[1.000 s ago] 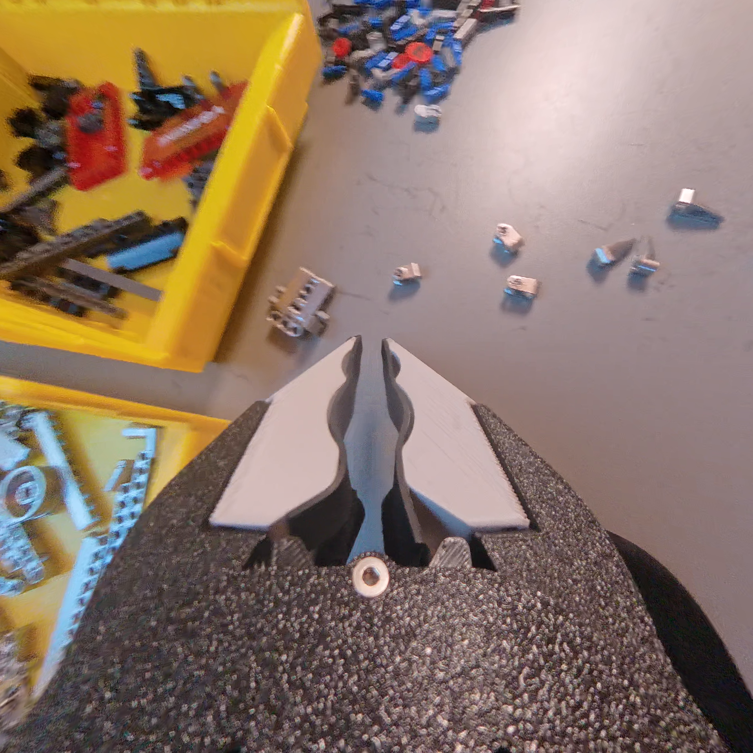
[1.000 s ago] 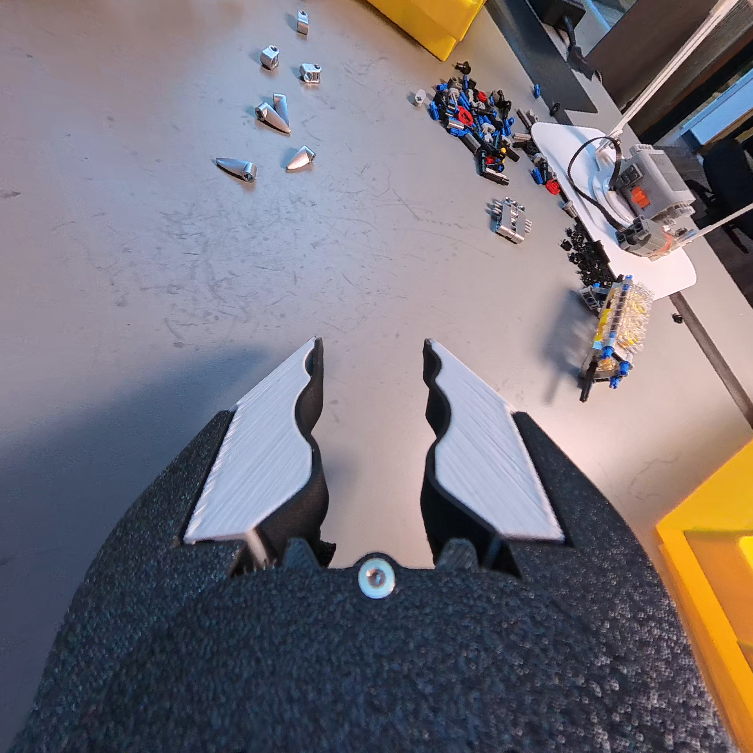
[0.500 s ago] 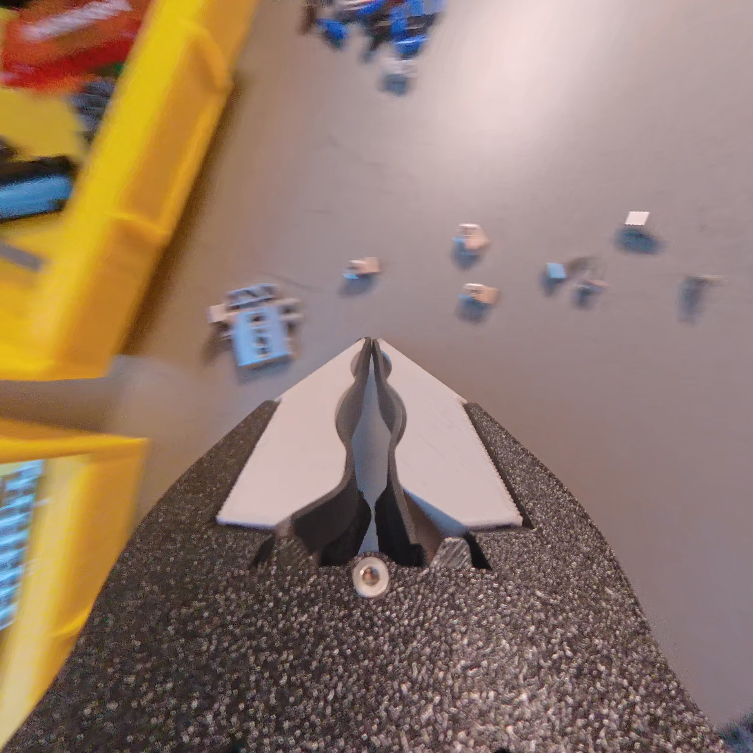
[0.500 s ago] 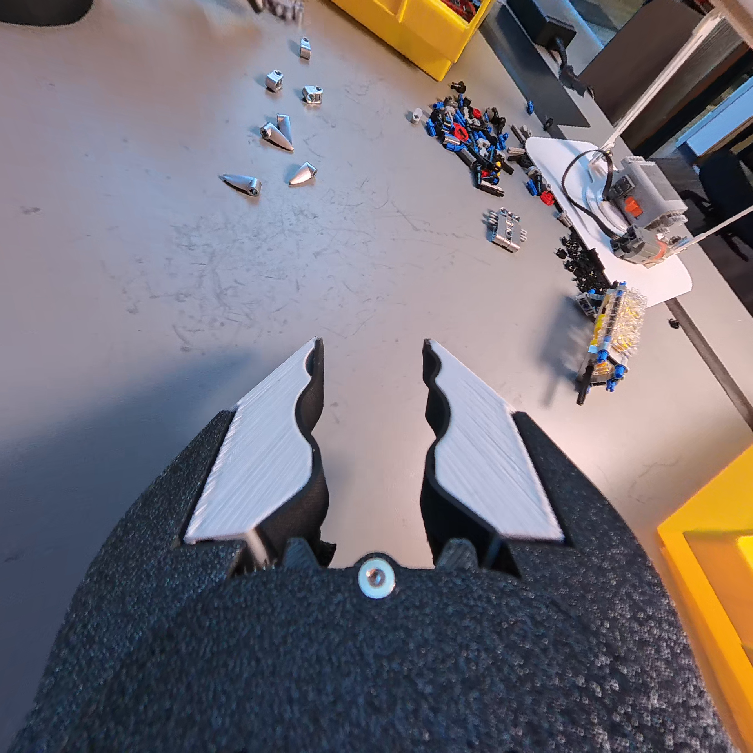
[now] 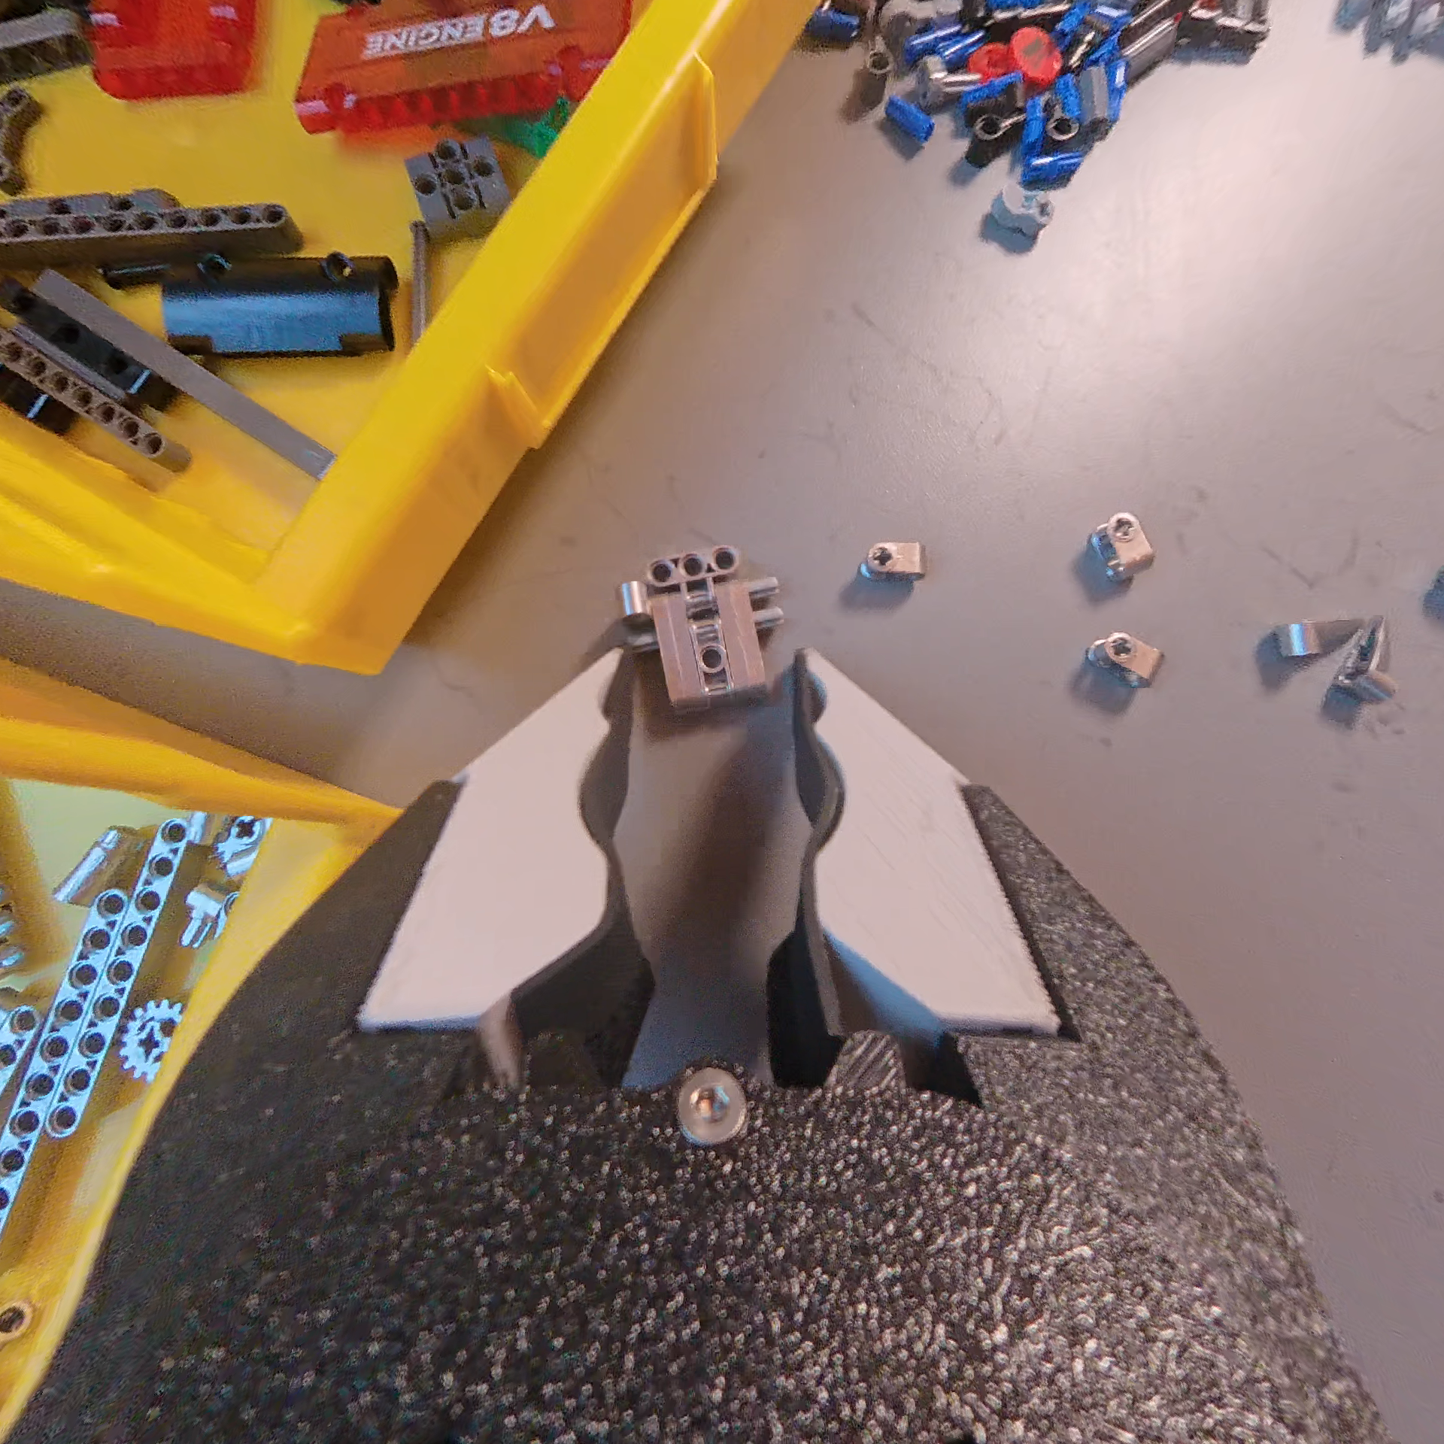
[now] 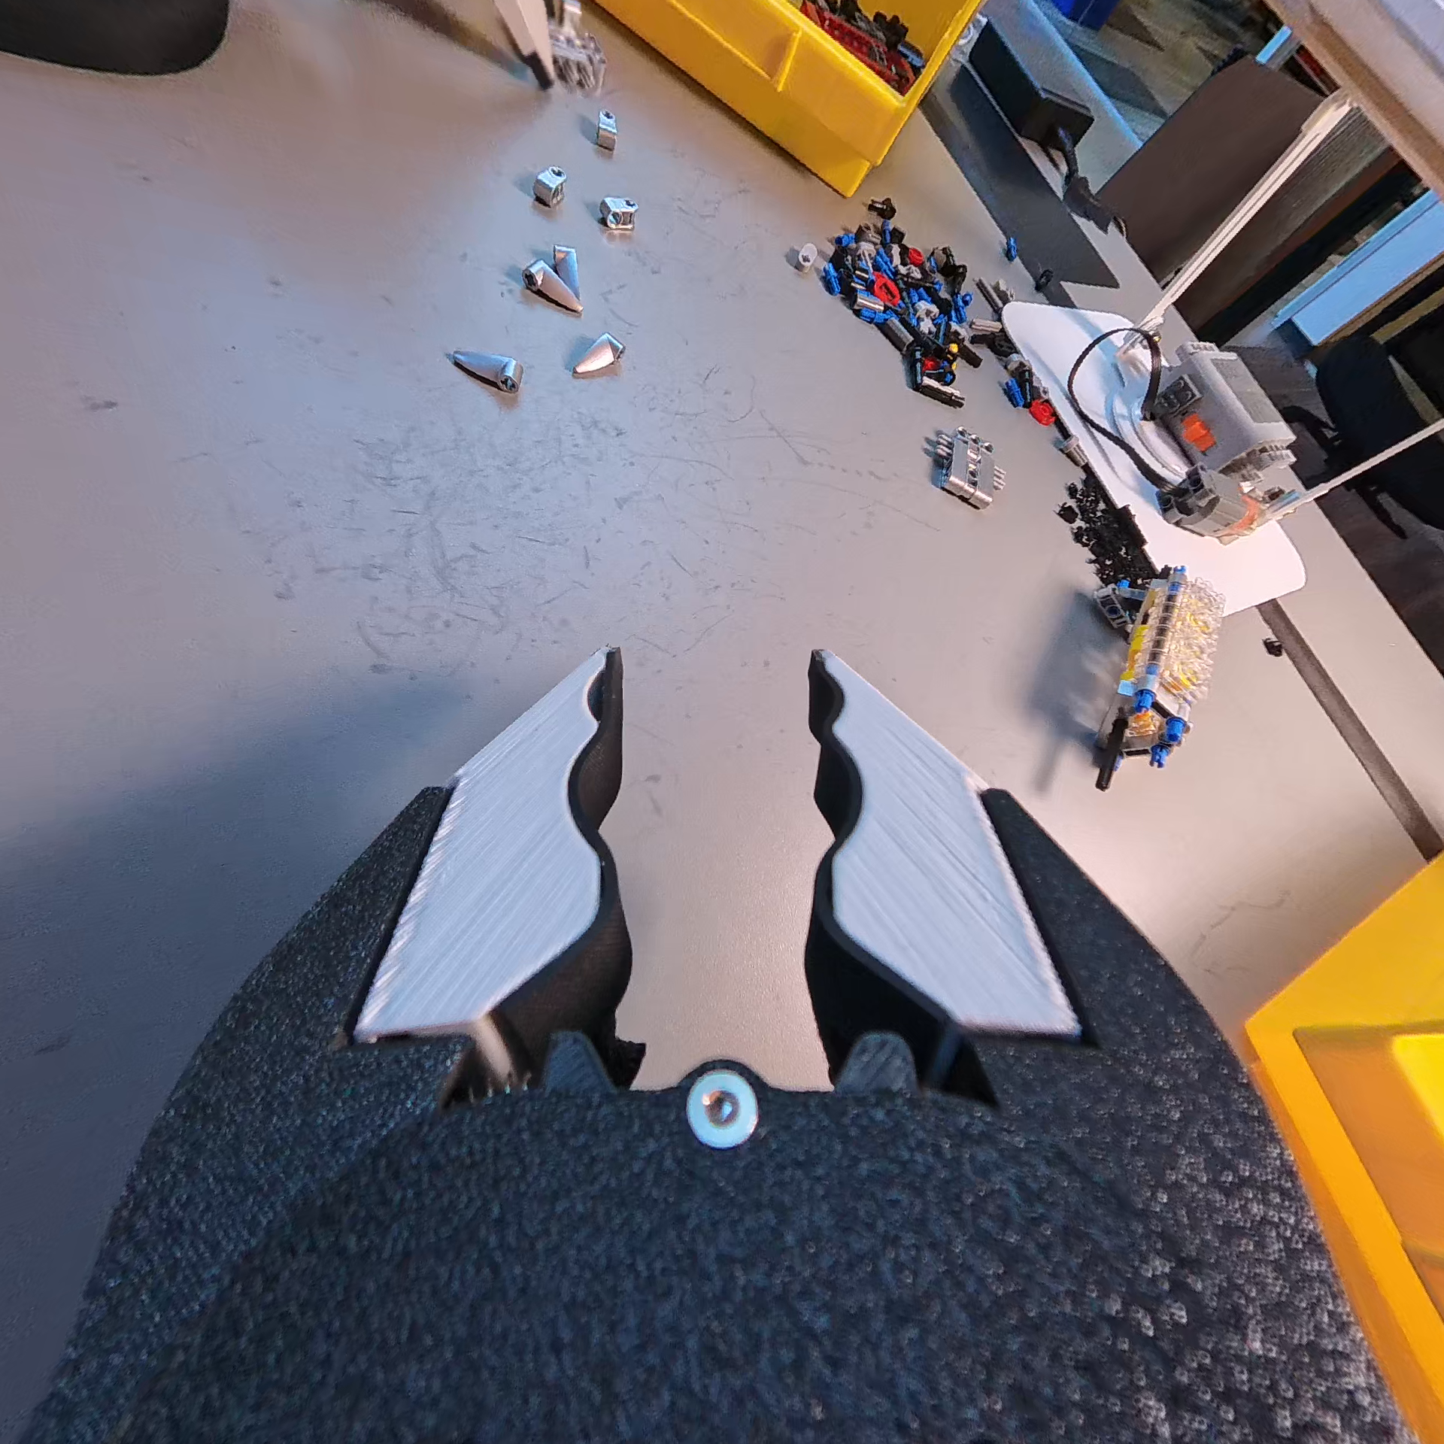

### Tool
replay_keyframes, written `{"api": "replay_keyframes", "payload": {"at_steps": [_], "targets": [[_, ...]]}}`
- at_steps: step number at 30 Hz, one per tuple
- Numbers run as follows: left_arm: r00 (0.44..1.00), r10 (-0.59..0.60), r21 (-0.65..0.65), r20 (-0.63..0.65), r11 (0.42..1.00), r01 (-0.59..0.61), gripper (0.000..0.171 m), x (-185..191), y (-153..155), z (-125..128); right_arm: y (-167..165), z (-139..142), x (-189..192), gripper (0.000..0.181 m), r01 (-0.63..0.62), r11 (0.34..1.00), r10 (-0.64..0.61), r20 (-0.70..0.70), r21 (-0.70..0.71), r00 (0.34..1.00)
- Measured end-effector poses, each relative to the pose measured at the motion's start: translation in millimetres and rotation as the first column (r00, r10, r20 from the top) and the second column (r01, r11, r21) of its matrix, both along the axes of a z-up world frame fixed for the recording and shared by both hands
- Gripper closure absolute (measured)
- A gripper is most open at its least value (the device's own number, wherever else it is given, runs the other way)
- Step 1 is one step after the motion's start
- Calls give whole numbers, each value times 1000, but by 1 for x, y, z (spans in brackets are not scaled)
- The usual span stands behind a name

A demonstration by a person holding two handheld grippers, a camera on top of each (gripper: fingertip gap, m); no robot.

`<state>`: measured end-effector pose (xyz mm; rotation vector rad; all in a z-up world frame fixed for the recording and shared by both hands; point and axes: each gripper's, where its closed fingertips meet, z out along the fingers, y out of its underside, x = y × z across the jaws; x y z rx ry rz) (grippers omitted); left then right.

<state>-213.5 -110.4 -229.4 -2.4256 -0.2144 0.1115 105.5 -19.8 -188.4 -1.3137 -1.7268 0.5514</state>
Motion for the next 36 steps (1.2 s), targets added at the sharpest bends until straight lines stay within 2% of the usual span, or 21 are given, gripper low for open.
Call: {"api": "replay_keyframes", "payload": {"at_steps": [1, 6, 11, 13, 15, 18, 20, 22, 25, 27, 29, 32, 36], "targets": [[1000, -10, 1, 7, 1000, 10, 148, 2, 1, 0, 0, 0, 0, 135, 1, 1000, -1, 1, -1, 1000], [996, -89, 6, 11, 996, 88, 148, 12, -1, 2, 0, -1, 0, 135, 1, 1000, -1, 3, -2, 1000], [979, -205, 109, -4, 973, 204, 148, 38, -3, 32, 0, 0, 0, 135, 0, 1000, 0, 3, 4, 1000], [955, -297, 140, -6, 945, 295, 148, 56, -6, 43, 0, -1, 0, 135, -1, 1000, 1, 4, 6, 1000], [886, -463, 144, -6, 877, 459, 148, 83, -12, 46, -1, -1, 0, 135, -4, 1000, 4, 8, 11, 1000], [665, -746, 82, 32, 665, 742, 148, 129, -42, 31, -7, -1, -1, 134, -35, 999, 35, 18, 26, 999], [541, -834, 45, 106, 548, 835, 148, 149, -62, 18, -12, -4, -1, 134, -66, 997, 65, 34, 36, 997], [467, -874, -17, 134, 469, 883, 148, 157, -72, 3, -21, -4, -3, 134, -114, 993, 112, 46, 37, 993], [410, -905, -27, 114, 410, 912, 147, 164, -67, 3, -46, 5, -14, 134, -219, 976, 219, 10, -9, 976], [426, -904, -90, 46, 421, 903, 140, 153, -57, 2, -65, 12, -23, 134, -294, 954, 294, -13, -57, 956], [506, -862, -99, -27, 506, 857, 140, 135, -43, 10, -77, 12, -30, 134, -342, 937, 343, 0, -72, 939], [675, -733, 33, -84, 675, 737, 143, 116, -32, 32, -89, 7, -39, 134, -391, 916, 394, 20, -96, 919], [830, -546, 197, -115, 806, 558, 143, 106, -50, 42, -105, 3, -62, 132, -458, 881, 466, 43, -122, 884]]}}
